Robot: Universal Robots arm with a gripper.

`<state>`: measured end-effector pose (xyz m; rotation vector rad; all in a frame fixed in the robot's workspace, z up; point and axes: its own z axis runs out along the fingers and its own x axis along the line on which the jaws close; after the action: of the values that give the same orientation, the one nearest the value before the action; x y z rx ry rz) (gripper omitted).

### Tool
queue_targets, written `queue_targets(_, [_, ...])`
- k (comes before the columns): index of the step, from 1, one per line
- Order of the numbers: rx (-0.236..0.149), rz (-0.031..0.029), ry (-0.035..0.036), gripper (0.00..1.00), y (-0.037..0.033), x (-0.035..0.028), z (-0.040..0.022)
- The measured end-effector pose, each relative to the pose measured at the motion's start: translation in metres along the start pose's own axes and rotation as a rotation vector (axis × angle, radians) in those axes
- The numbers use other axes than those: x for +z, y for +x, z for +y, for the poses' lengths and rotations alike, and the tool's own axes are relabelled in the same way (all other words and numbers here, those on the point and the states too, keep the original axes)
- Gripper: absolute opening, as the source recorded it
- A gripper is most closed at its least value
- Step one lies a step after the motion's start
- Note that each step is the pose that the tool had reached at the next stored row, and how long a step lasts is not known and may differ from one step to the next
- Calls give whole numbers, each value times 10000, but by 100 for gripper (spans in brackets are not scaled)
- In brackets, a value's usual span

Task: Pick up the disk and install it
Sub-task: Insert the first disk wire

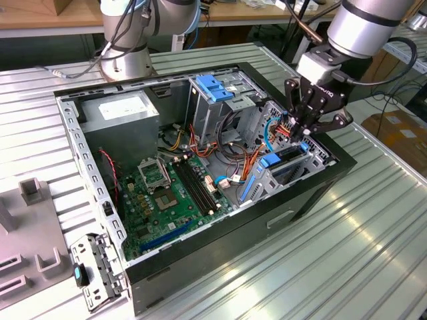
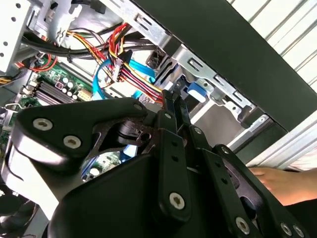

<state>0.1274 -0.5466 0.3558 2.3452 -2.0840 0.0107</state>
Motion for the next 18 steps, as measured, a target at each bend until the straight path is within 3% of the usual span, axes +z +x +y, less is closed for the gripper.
queue_targets(1, [0,-144,17,17,16,1,2])
queue_targets(2, [1,-389,46,17,32,3,7])
queue_targets(5, [1,-588,102,17,48,5,30])
queue_targets(9, [15,-591,204,17,64,11,58])
queue_targets(14, [338,-583,248,17,64,30,60])
queue_targets(18, [344,-582,306,17,64,34,70])
